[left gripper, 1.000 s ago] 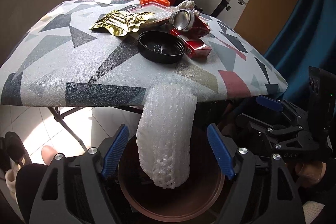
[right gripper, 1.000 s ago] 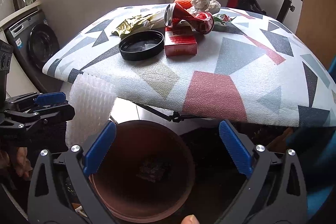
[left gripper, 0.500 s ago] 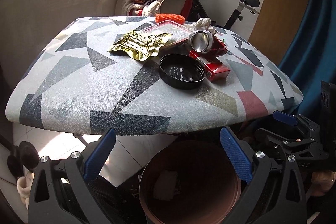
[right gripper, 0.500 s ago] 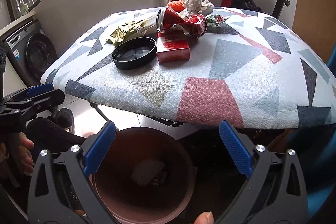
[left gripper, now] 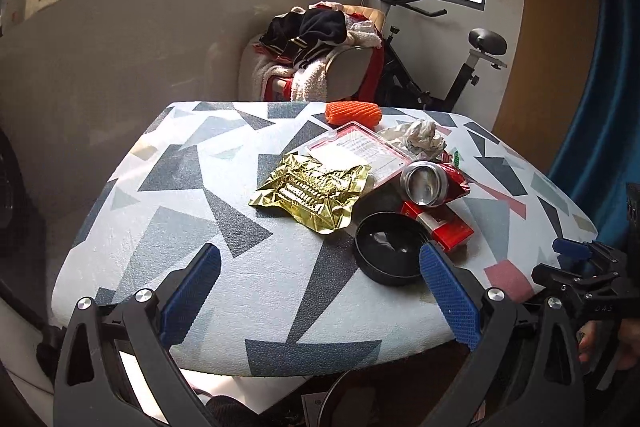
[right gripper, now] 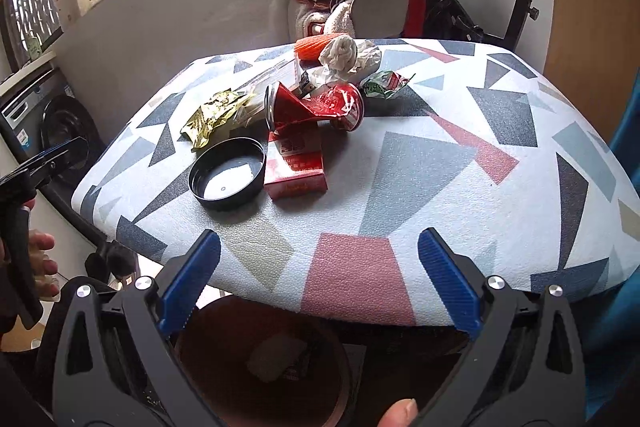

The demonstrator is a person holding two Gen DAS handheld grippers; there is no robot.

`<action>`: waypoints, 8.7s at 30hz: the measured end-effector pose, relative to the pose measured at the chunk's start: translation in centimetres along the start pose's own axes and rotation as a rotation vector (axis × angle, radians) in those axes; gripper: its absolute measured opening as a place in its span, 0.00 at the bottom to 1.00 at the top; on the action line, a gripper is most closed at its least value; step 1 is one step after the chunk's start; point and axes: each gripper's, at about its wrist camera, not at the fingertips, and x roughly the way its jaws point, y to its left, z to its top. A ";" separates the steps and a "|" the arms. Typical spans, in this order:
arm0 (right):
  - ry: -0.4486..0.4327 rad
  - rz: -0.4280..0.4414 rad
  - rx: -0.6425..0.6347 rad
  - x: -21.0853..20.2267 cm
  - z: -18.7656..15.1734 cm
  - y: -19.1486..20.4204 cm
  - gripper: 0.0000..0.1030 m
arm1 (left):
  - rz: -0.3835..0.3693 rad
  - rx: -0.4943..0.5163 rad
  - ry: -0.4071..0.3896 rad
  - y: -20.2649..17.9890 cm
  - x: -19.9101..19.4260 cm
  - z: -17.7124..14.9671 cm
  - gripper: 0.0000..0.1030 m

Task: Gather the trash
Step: 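Move both grippers back over the table toward the remaining trash, then grasp the orange foam net with the right gripper while left gripper grasps gold foil, then carry both items to the brown bin and release them, then grasp the crushed red can with the right gripper, then lift the red can with the right gripper while left gripper grasps the black lid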

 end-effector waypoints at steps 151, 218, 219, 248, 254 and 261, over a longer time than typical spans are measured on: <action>0.058 0.248 -0.013 -0.7 -6.0 3.0 0.19 | -0.060 0.017 -0.015 -5.3 -3.9 -6.4 0.91; 0.012 -0.041 -0.081 7.7 6.6 3.2 0.61 | 0.035 -0.153 0.034 1.0 -0.6 -4.8 0.93; 0.019 -0.060 -0.077 8.4 7.1 3.3 0.60 | 0.033 -0.158 0.037 1.1 -0.4 -4.9 0.93; -0.150 -0.002 -0.194 4.6 10.1 3.7 0.24 | -0.125 0.200 0.228 -6.5 11.3 -3.0 0.94; -0.156 0.013 -0.166 4.0 10.1 2.7 0.24 | -0.104 0.351 0.291 -9.1 14.2 -3.3 0.94; -0.150 0.022 -0.151 4.1 9.8 2.0 0.24 | -0.078 0.324 0.330 -8.8 16.6 -2.3 0.94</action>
